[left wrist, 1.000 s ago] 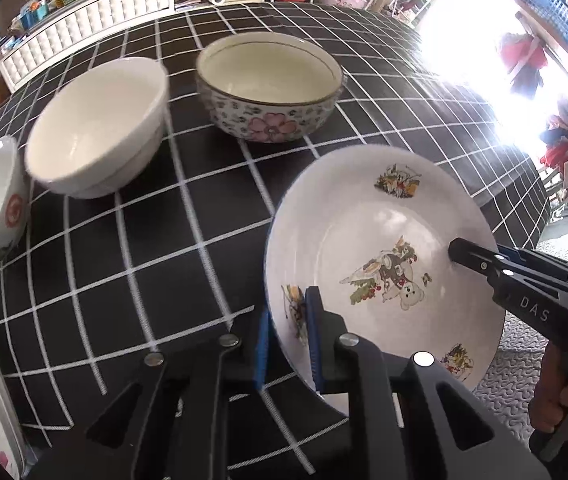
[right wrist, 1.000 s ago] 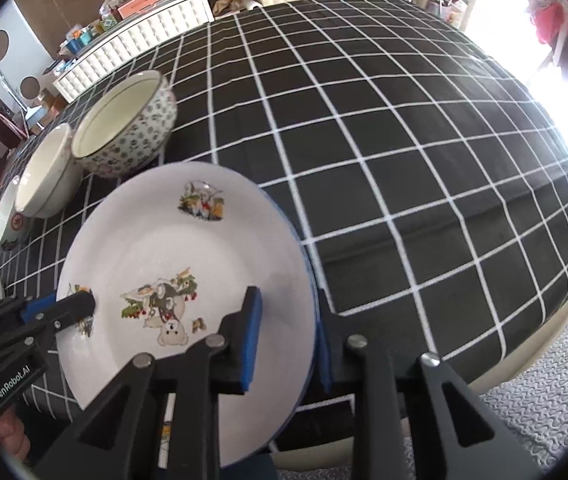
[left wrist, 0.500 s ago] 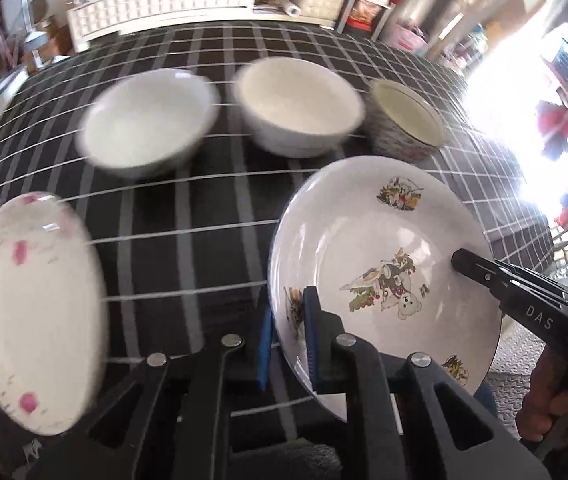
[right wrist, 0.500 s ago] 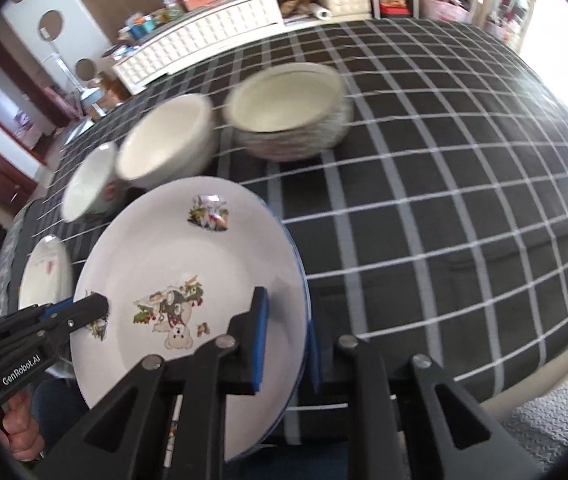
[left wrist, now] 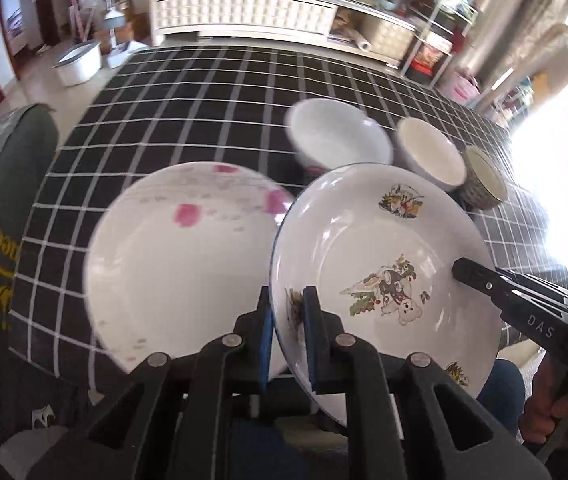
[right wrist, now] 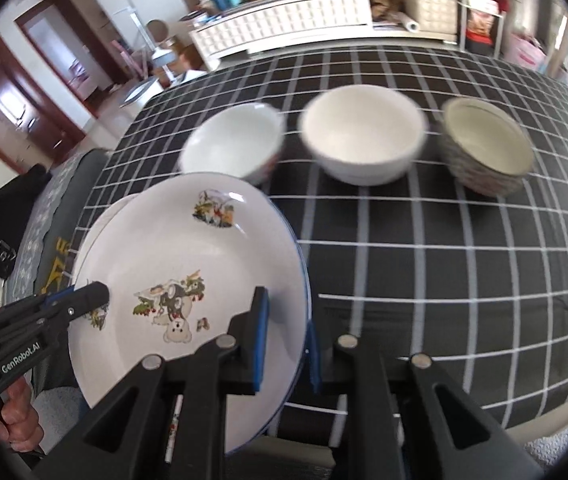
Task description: Organize plates and bowls
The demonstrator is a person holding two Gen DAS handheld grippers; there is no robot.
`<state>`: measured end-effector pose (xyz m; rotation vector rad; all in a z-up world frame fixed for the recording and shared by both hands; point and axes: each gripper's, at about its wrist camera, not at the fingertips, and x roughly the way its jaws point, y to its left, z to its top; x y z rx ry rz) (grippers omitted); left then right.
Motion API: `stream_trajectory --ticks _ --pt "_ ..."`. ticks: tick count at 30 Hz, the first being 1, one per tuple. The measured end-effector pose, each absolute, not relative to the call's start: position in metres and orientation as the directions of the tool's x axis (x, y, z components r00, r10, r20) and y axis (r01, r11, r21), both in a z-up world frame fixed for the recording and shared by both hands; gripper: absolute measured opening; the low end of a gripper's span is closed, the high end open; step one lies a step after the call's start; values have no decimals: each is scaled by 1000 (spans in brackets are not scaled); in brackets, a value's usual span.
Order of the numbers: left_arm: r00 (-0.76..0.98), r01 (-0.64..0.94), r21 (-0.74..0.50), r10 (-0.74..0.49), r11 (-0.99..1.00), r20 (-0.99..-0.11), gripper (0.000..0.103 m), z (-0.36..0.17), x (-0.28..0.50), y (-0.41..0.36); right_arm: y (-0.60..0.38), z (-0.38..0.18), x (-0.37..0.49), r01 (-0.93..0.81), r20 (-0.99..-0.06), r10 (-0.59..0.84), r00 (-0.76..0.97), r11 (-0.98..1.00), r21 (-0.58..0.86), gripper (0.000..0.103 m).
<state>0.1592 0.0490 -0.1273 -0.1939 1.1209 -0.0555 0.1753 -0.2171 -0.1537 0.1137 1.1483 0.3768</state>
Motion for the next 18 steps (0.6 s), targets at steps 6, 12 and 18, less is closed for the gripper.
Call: stream_trajectory --ticks 6,12,18 --pt "434 -110 -198 -132 974 -891 12 -134 144 89 -175 -163 183 -281 -879 348 326 923 261 21" --pt "432 -139 -206 -128 969 -893 12 -140 133 115 -149 -171 183 -307 -891 336 305 920 242 21" --pt "425 -162 -207 -121 965 -897 12 -144 128 131 -124 -169 178 -320 -897 331 293 918 234 21"
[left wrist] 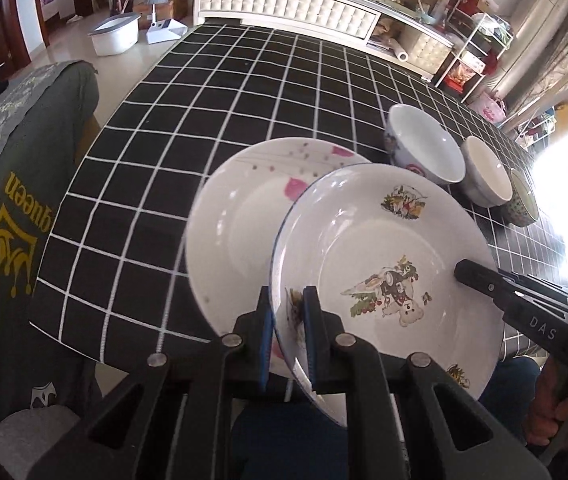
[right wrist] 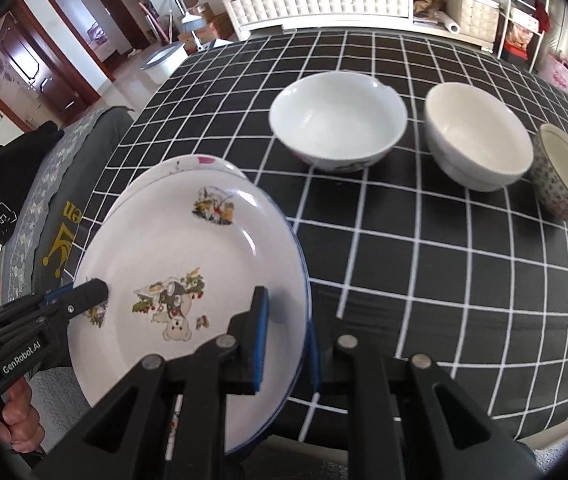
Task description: Organize plates and bowls
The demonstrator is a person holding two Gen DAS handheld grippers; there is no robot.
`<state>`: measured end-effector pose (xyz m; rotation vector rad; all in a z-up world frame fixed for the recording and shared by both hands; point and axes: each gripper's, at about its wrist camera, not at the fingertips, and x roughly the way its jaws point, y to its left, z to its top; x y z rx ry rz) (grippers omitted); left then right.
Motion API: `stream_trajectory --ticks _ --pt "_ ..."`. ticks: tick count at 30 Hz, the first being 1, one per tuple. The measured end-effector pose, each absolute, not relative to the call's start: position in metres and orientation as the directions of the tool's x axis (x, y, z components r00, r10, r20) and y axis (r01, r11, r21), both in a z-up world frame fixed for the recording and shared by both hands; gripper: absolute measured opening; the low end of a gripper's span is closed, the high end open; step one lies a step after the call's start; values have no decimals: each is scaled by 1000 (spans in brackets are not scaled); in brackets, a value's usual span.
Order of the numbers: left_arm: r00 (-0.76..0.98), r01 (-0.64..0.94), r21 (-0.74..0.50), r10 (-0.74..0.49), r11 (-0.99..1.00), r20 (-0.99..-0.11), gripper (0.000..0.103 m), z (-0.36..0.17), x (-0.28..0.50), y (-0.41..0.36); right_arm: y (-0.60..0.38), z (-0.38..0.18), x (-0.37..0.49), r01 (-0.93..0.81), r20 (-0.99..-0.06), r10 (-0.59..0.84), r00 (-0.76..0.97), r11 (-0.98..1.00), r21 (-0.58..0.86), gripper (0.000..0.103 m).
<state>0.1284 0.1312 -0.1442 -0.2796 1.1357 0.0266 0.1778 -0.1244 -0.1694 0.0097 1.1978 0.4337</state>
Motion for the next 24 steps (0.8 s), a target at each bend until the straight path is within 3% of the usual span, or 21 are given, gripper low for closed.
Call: stream_trajectory --ticks 24 --pt "379 -201 -193 -106 960 -919 14 -165 155 160 -94 -186 194 -347 -920 305 244 914 211 21"
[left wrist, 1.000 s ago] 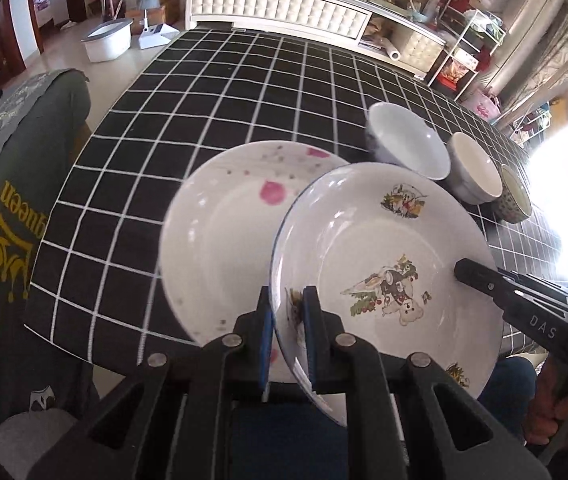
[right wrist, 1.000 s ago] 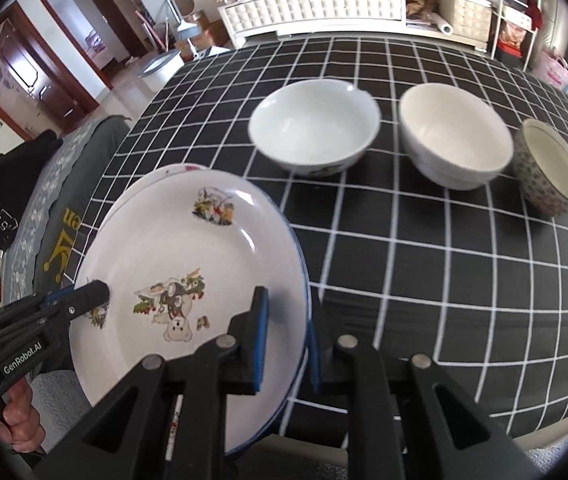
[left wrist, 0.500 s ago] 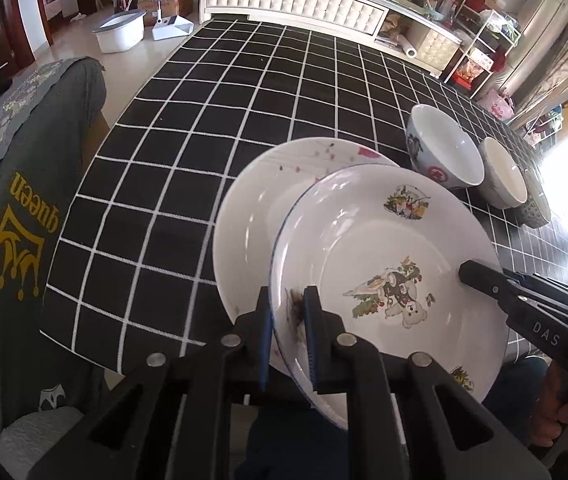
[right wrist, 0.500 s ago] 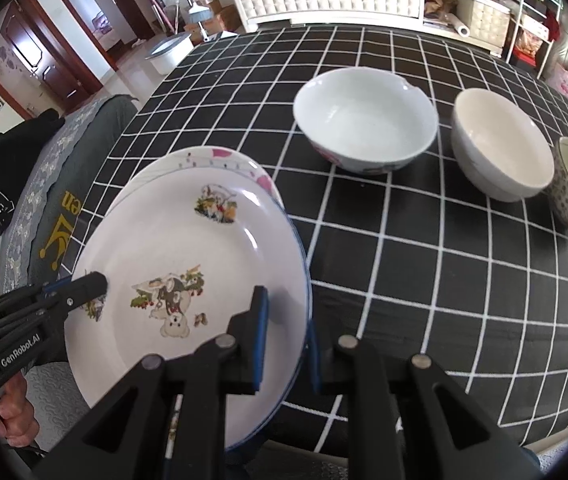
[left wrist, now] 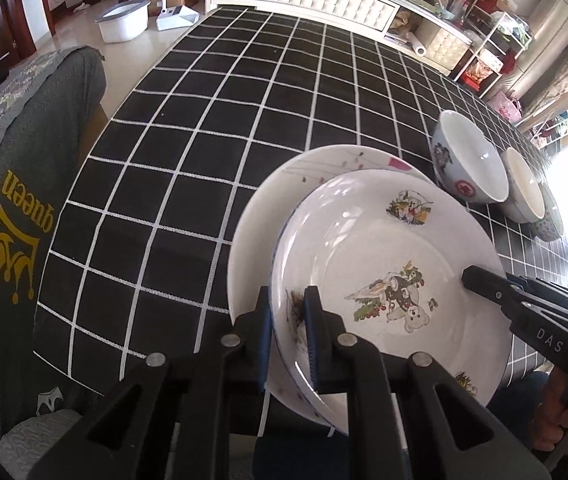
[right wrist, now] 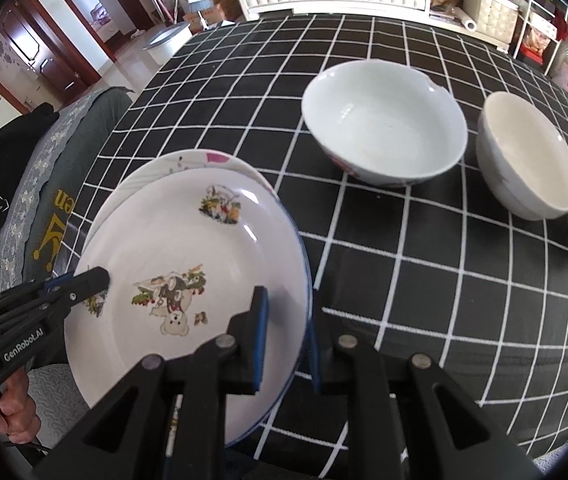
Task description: Organize plates and bowls
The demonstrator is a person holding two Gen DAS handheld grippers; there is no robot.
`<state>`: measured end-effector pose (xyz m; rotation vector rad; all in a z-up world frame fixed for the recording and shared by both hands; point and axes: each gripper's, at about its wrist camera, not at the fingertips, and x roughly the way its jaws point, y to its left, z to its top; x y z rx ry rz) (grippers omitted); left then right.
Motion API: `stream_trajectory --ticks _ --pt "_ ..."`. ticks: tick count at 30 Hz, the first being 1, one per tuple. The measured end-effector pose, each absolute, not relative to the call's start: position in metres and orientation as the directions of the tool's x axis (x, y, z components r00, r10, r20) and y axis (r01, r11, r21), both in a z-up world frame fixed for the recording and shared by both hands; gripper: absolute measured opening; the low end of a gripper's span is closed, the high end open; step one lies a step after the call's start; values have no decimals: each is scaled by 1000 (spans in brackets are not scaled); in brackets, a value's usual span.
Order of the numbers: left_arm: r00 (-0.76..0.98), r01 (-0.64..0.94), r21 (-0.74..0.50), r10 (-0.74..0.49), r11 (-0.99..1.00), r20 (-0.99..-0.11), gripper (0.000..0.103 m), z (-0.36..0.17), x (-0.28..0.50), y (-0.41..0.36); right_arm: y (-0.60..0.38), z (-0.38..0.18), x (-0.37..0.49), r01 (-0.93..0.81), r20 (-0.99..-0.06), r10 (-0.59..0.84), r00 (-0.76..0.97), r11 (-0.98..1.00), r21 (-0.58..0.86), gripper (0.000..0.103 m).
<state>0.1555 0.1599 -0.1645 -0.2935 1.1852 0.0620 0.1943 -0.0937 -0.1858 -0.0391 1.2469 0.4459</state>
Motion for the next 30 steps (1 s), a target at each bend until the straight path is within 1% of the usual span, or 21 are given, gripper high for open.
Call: stream_trajectory --ticks 4,9,12,16,17,18,19,20,22,24,25,26,28,30 --pt "390 -226 -221 -120 949 -913 12 -167 157 168 -92 -190 197 -345 -923 305 235 914 215 21" --pt "394 -213 -197 -101 957 -914 12 -167 160 165 -94 -190 200 -346 -922 303 241 914 210 22" --pt "391 -229 -198 -97 953 -915 12 -166 162 166 -93 -189 199 -368 -922 287 259 912 181 23" --pt "389 -244 -170 -64 955 -919 12 -163 159 162 -91 -187 195 -383 -921 265 286 913 143 24" --pt "387 -245 -160 -54 956 -920 14 -163 159 161 -91 -185 194 -386 -918 248 308 915 118 27" --pt "387 -244 -149 -44 958 -921 16 -161 159 159 -90 -182 192 -387 -913 231 337 918 89 27" --pt "387 -243 -140 -37 960 -921 20 -159 158 157 -90 -180 191 -386 -907 220 359 920 70 30" --pt "388 -241 -138 -35 961 -921 24 -158 157 155 -90 -179 190 -388 -906 213 366 920 60 37" --pt "388 -241 -112 -11 964 -922 27 -156 156 151 -91 -181 190 -394 -910 218 352 917 67 45" --pt "387 -239 -68 31 969 -921 29 -153 155 146 -93 -183 190 -396 -912 227 340 915 80 45" --pt "393 -238 -20 77 971 -916 39 -150 154 142 -94 -184 189 -397 -913 232 336 914 86 45" --pt "400 -237 6 104 971 -911 44 -148 153 140 -95 -184 189 -395 -912 240 332 914 97 45" --pt "424 -221 8 103 975 -900 44 -141 151 136 -99 -182 188 -391 -908 268 321 911 131 45" --pt "434 -213 -45 54 976 -899 44 -135 150 137 -102 -177 186 -383 -902 293 317 910 161 46"
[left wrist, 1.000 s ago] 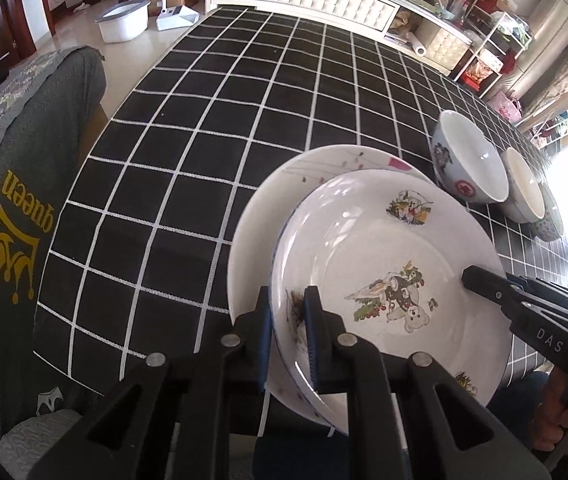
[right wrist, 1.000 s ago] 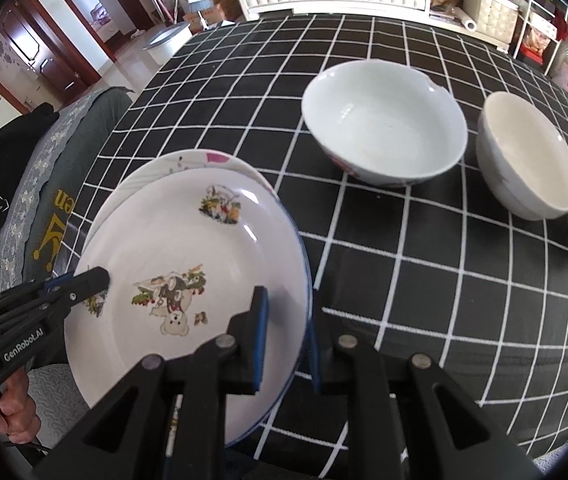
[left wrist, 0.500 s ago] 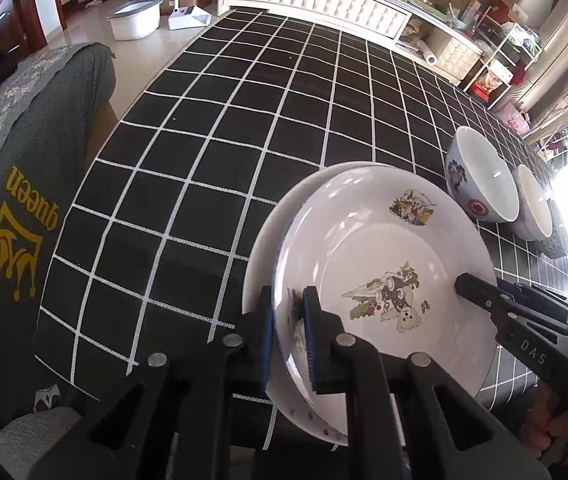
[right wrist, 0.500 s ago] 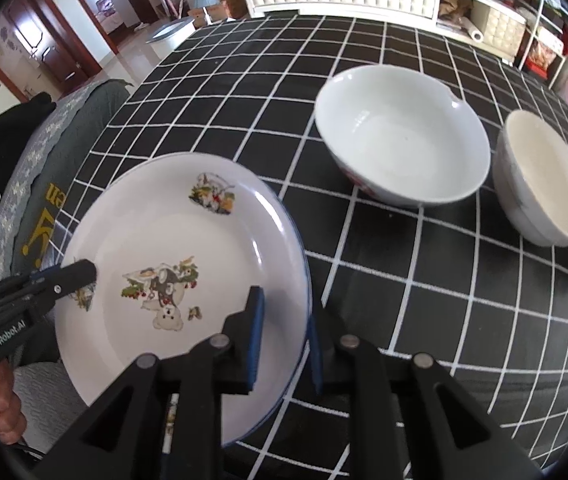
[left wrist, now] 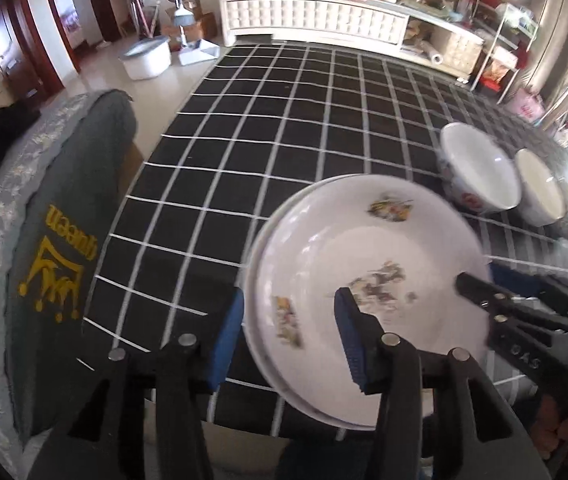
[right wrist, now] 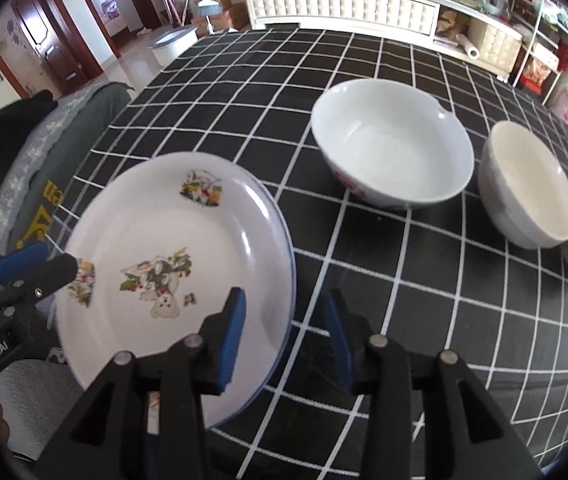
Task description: Organize plates and bowls
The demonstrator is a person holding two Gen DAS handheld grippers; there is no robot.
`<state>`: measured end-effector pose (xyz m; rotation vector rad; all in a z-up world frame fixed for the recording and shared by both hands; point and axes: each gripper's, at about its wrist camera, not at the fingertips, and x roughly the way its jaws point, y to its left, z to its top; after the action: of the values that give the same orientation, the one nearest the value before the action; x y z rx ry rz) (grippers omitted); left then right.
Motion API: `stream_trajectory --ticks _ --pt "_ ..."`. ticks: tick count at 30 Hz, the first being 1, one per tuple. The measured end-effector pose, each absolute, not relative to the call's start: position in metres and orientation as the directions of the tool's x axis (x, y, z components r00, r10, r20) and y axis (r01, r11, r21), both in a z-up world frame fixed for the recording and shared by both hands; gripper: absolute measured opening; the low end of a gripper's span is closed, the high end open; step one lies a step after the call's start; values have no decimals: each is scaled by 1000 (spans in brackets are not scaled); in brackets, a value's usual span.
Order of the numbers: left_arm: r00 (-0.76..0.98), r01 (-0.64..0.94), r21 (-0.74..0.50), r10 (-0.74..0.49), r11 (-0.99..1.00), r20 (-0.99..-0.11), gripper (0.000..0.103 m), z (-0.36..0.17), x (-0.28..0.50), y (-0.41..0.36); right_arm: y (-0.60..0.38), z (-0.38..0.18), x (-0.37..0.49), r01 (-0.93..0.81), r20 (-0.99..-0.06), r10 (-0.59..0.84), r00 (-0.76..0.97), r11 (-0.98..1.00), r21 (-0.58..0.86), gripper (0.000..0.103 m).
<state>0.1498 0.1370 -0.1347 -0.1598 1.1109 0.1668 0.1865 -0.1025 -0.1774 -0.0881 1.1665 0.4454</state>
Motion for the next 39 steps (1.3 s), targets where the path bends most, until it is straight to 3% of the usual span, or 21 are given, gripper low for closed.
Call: stream_trajectory --ticks 5,14,20,24,34,39 --pt "467 -206 -111 -2 972 -884 44 -115 148 130 -118 -147 180 -372 -864 333 378 909 188 60" --pt "564 -120 -161 -66 980 -823 44 -61 141 89 -156 -92 170 -356 -803 353 480 915 189 64" --pt "599 -49 -151 -92 987 -796 51 -38 148 62 -175 -70 170 -347 -792 321 520 926 148 64" --pt "594 -12 -136 -102 991 -798 58 -35 159 47 -183 -62 175 -354 -791 307 529 927 122 64" --pt "560 64 -115 -132 991 -818 58 -38 217 28 -189 -61 226 -337 -818 227 529 941 44 64" --pt "510 64 -98 -117 993 -852 58 -56 256 28 -186 -82 258 -327 -857 227 462 942 74 64"
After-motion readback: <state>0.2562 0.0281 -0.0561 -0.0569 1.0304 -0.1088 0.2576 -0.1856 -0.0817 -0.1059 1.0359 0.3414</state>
